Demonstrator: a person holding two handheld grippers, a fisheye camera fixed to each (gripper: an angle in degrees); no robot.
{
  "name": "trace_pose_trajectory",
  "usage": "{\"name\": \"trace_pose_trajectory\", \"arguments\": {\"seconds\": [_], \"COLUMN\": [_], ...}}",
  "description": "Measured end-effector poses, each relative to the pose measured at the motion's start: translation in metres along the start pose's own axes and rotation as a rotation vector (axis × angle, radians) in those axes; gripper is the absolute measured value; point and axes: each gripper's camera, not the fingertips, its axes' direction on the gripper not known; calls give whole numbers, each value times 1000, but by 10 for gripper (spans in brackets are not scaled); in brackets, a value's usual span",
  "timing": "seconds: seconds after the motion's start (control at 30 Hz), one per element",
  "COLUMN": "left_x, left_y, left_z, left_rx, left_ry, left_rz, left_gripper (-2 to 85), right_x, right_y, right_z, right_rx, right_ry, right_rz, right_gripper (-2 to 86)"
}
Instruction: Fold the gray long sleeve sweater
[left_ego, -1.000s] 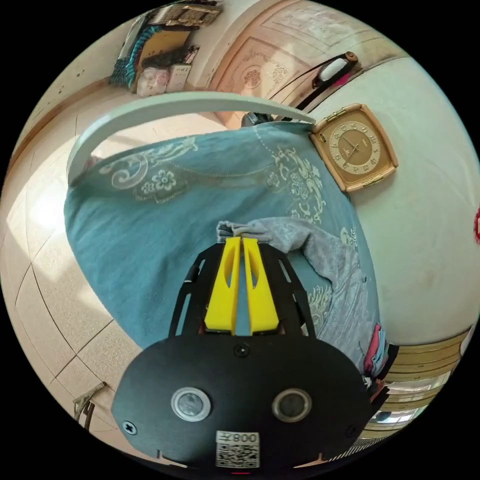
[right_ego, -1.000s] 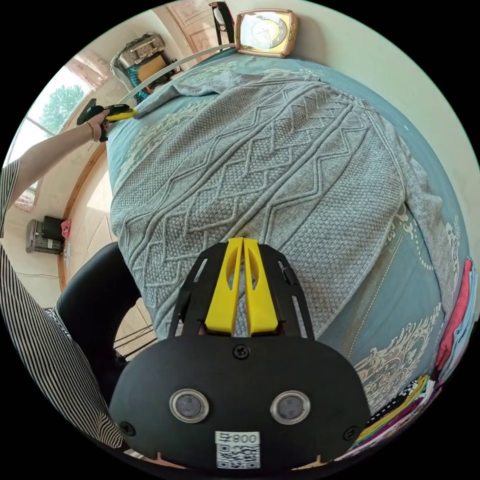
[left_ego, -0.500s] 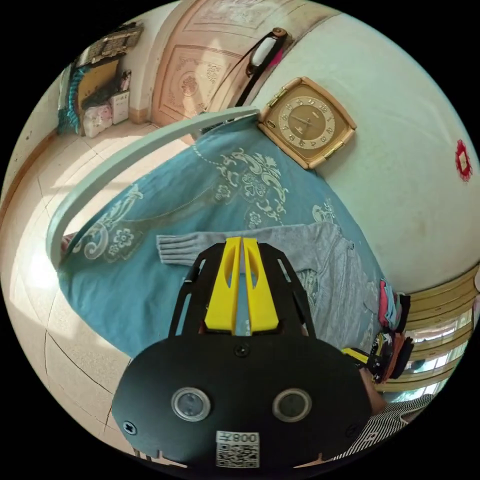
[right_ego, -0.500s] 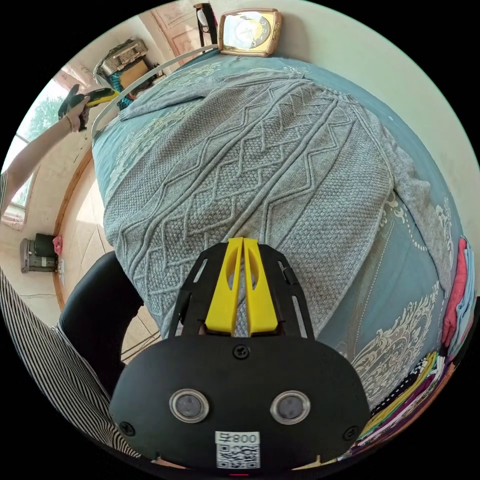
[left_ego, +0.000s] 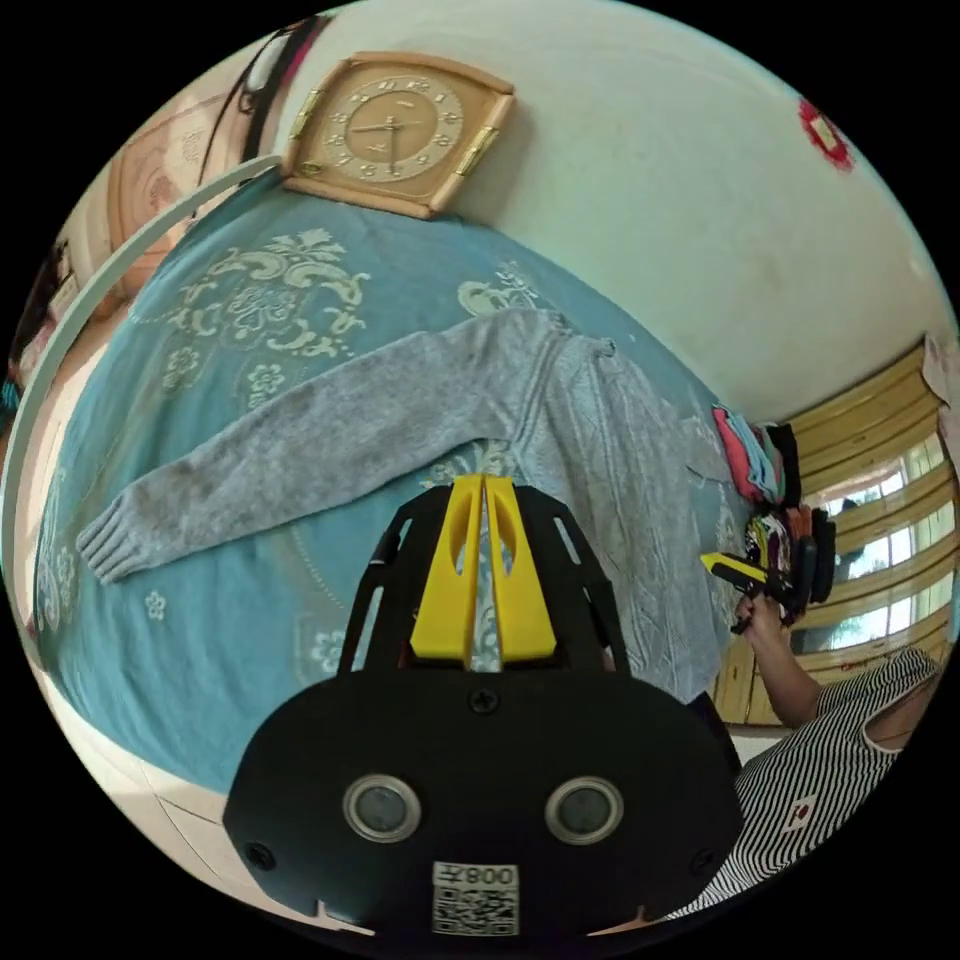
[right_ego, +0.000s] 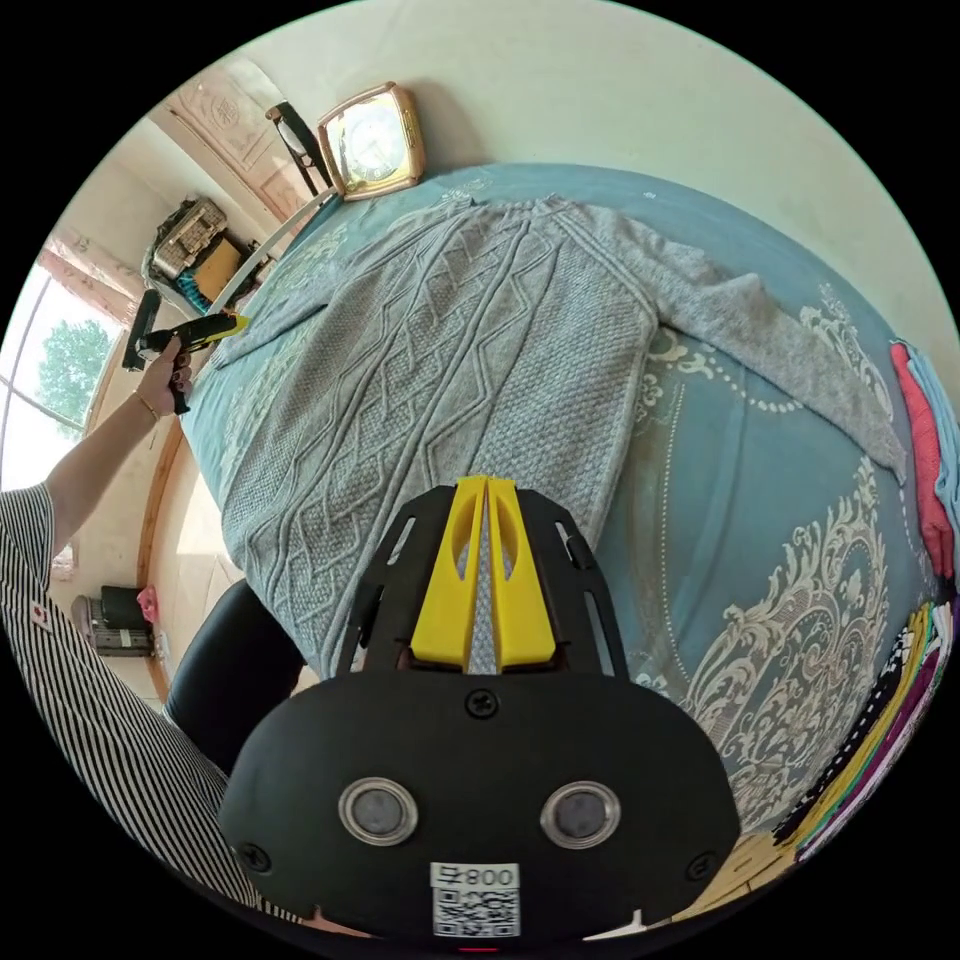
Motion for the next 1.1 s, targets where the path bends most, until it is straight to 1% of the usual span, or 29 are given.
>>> {"name": "trace_pose_trajectory", "arguments": {"seconds": [0.03, 0.1, 0.23, 0.27, 0.33, 0.4, 0.5, 0.6, 0.7, 0.77, 0.8, 0.87, 0.97, 1.03, 1.1], "left_x": [30, 69, 120, 124, 136, 137, 131, 113, 92, 87, 92, 100, 127, 140, 141], "left_y": [-17, -44, -113, -122, -155, -176, -203, -222, -233, -236, -234, -234, -233, -234, -235], "left_z": [27, 70, 160, 168, 195, 213, 220, 223, 240, 260, 265, 273, 268, 260, 268], "left_rx": [-24, -58, -103, -97, -97, -106, -33, 11, -14, -73, -37, -33, 39, 111, 110], "left_ry": [37, 72, 75, 61, -26, -100, -204, -256, -265, -274, -265, -251, -279, -287, -293], "left_rz": [61, 117, 113, 112, 131, 95, 67, 19, -59, -82, -76, -83, -36, -39, -84], "left_gripper": [2, 3, 3, 4, 6, 9, 20, 41, 47, 38, 31, 21, 14, 12, 12], "right_x": [7, 18, 46, 51, 68, 84, 114, 140, 145, 145, 145, 143, 139, 139, 150], "right_y": [-9, -30, -93, -103, -141, -171, -218, -256, -283, -297, -304, -305, -306, -301, -303], "right_z": [-1, -1, -9, -10, -15, -16, -7, 8, 24, 43, 60, 66, 62, 33, 16], "right_rx": [23, 40, 117, 120, 154, 167, 152, 87, 62, 13, -46, -20, -37, 65, 117], "right_ry": [19, 15, 107, 109, 154, 186, 205, 145, 136, 167, 177, 204, 250, 309, 311], "right_rz": [2, -7, -21, -21, -51, -61, -62, -75, -132, -151, -160, -167, -193, -204, -155], "right_gripper": [1, 2, 6, 7, 15, 27, 55, 71, 75, 74, 70, 36, 19, 12, 10]}}
